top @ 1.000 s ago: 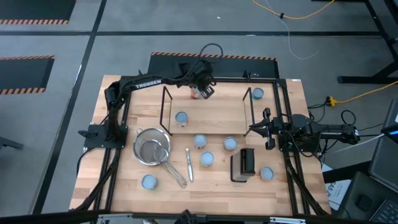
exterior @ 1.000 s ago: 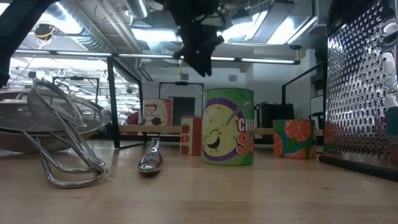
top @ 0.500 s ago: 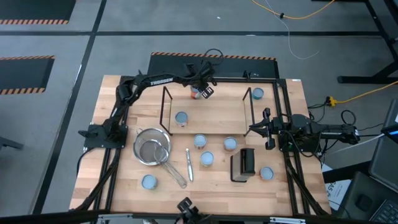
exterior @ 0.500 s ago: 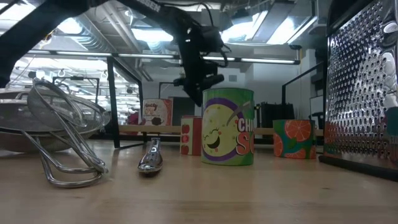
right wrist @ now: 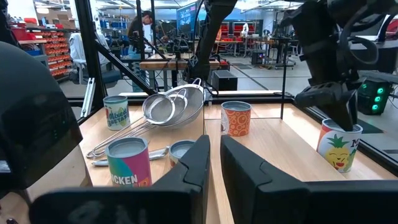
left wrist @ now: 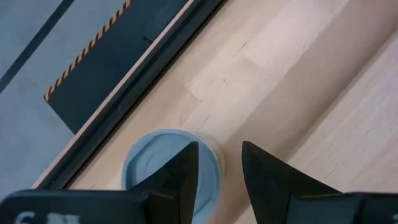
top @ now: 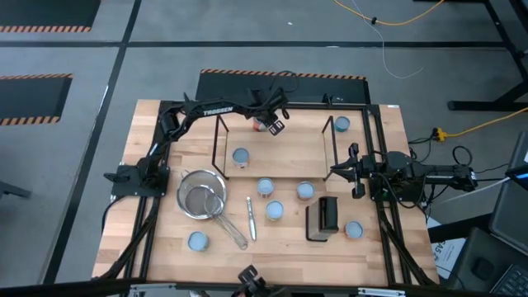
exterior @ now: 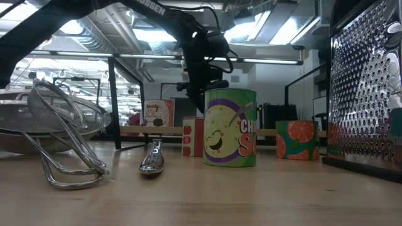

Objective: Pick and place cans onto a shelf
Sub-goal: Put the red can on the shelf

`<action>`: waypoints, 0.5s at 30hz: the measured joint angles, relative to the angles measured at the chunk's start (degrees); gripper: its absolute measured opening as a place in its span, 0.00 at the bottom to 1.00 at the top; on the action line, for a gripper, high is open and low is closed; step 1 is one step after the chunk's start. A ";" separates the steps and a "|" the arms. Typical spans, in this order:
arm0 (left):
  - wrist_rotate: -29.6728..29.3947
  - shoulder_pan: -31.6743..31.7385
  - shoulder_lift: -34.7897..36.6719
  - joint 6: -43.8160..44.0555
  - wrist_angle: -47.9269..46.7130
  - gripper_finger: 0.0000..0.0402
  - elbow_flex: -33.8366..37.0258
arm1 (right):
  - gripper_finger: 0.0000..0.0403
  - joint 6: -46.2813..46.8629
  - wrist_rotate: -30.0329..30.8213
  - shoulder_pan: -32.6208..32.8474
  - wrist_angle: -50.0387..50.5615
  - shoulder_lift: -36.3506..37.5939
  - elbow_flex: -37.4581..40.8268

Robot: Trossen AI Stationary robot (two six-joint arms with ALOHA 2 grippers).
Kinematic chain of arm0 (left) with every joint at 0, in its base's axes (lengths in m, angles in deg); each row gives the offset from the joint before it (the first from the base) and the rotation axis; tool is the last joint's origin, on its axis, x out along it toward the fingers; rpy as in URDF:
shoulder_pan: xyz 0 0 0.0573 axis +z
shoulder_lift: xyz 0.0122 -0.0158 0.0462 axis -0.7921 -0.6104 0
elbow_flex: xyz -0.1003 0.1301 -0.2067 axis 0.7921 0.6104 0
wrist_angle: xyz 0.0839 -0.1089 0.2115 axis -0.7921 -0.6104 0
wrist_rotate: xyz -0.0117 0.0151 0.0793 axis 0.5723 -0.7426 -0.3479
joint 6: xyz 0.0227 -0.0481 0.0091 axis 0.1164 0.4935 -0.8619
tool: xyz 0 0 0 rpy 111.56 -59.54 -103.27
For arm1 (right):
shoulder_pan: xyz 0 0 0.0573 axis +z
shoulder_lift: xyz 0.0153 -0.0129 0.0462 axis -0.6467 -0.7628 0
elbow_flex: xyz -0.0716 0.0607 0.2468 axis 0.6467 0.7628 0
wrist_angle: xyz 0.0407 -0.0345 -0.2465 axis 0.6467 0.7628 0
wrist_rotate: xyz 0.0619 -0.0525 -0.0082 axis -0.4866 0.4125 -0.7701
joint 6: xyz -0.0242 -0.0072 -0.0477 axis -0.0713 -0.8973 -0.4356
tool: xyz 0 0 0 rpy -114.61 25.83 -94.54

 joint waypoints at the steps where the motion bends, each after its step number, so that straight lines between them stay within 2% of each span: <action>1: -0.04 -0.04 -0.24 0.02 0.06 0.29 0.00 | 0.11 0.00 0.00 0.00 0.00 0.00 0.00; 15: -0.22 -0.06 -0.95 0.35 -2.62 0.29 0.04 | 0.11 0.02 0.00 -0.01 0.00 0.00 0.00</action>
